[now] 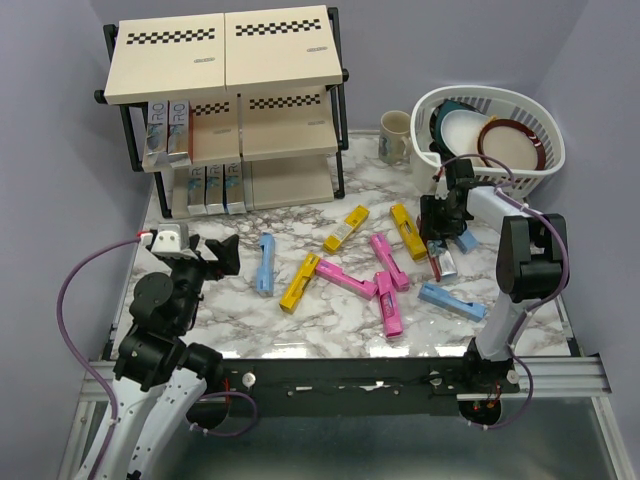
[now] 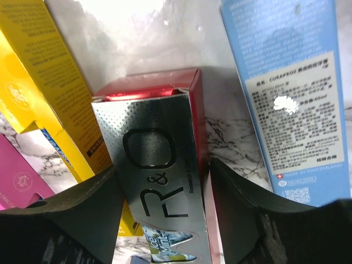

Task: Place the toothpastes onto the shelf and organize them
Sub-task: Pick up the toothpaste from the center of the board.

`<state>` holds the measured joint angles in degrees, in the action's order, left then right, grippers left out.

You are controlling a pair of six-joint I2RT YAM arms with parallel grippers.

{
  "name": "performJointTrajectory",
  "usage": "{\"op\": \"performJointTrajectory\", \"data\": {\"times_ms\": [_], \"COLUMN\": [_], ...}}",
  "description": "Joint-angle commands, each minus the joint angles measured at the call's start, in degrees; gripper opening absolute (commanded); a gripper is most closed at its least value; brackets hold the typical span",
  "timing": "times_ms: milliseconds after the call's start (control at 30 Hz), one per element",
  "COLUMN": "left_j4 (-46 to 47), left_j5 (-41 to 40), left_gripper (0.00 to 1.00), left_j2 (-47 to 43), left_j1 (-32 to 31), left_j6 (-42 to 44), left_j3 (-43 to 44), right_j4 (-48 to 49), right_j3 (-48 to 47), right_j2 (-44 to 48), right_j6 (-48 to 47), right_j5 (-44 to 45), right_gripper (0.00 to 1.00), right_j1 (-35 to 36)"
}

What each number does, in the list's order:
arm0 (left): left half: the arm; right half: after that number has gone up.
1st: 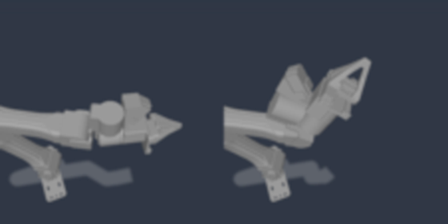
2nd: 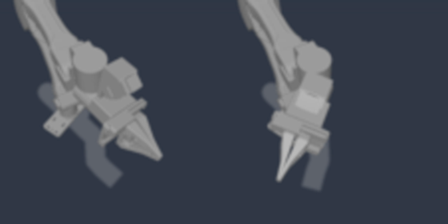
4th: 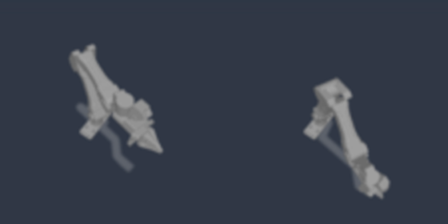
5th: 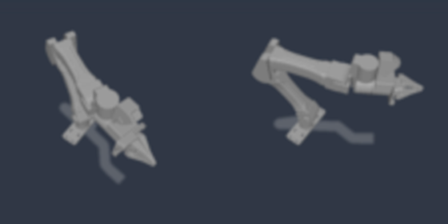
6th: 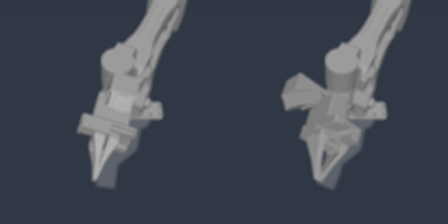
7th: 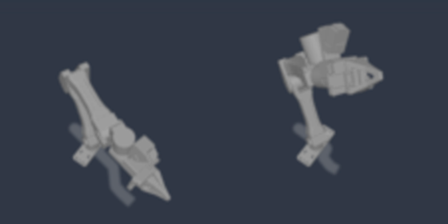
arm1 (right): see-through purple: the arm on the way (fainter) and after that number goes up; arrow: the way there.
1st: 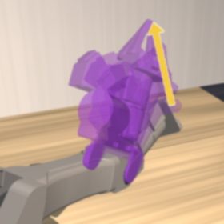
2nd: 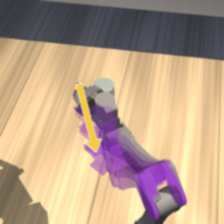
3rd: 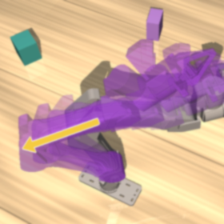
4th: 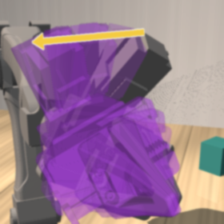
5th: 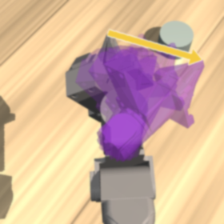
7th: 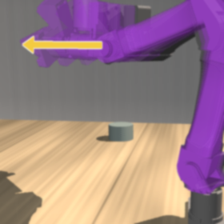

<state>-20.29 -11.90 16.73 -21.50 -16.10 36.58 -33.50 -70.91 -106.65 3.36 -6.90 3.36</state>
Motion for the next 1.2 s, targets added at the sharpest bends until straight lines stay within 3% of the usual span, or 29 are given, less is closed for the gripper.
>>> {"op": "performJointTrajectory", "data": {"times_ms": [0, 233, 467, 833, 1000, 1133, 1167], "left_j4": [-0.18, -0.27, -0.01, 4.9, 10.71, 17.45, 18.96], "left_j5": [1.53, 1.79, 4.16, 18.14, 12.88, -1.93, -4.33], "left_gripper": [0.99, 0.99, 0.99, 0.99, 0.99, 0.99, 0.99], "left_j2": [0.84, 1.55, 3.22, 12.79, 18.32, 23.95, 25.35], "left_j1": [-0.04, -0.04, -0.04, -1.44, -10.13, -22.51, -28.11], "left_j6": [0.28, 0.28, 0.28, -8.94, -12.73, -12.91, -12.3], "left_j3": [-0.72, -0.72, -0.63, 2.97, 2.8, 3.32, 3.32], "right_j4": [-4.3, -7.11, -3.86, -4.74, -6.23, -7.46, -7.64], "right_j3": [-0.45, -1.42, 0.86, 3.5, 3.68, 4.03, 4.29], "right_j2": [-1.81, -2.86, 1.43, 11.28, 15.76, 19.46, 20.77], "right_j6": [0.34, 0.86, 3.84, 10.09, 11.85, 13.17, 13.6], "right_j5": [1.8, 0.13, 1.97, 3.82, 2.68, 1.19, 0.75], "right_gripper": [0.69, 0.62, 0.53, 0.5, 0.51, 0.52, 0.52], "right_j1": [-0.1, 0.34, 0.6, 0.6, 0.6, 0.6, 0.6]}}
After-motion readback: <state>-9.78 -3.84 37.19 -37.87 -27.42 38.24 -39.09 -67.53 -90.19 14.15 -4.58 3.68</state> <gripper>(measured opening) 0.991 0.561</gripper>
